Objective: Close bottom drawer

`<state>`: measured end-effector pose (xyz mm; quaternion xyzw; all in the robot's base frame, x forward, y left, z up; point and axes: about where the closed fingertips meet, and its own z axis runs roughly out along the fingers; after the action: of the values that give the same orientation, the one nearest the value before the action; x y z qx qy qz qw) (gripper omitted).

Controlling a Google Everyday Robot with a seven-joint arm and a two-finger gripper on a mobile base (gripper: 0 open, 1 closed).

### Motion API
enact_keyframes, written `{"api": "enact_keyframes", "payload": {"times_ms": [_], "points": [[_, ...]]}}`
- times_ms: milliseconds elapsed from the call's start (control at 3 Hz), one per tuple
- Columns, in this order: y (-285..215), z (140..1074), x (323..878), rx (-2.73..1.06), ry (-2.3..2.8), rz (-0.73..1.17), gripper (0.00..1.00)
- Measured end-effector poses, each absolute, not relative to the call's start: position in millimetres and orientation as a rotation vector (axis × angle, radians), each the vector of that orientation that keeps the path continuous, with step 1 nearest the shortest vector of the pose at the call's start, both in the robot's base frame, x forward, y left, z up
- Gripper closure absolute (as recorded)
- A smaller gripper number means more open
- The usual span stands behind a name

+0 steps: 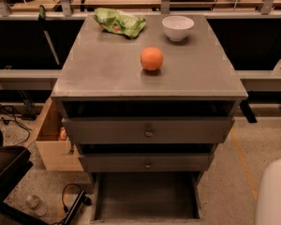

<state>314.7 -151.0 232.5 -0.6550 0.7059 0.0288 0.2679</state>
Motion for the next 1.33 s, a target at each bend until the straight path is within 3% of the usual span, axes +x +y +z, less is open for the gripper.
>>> {"api": "enact_keyframes", "payload": {"times_ms": [1333], "points": [[-121, 148, 344, -1.759, 1.933, 0.229, 1.0]]}}
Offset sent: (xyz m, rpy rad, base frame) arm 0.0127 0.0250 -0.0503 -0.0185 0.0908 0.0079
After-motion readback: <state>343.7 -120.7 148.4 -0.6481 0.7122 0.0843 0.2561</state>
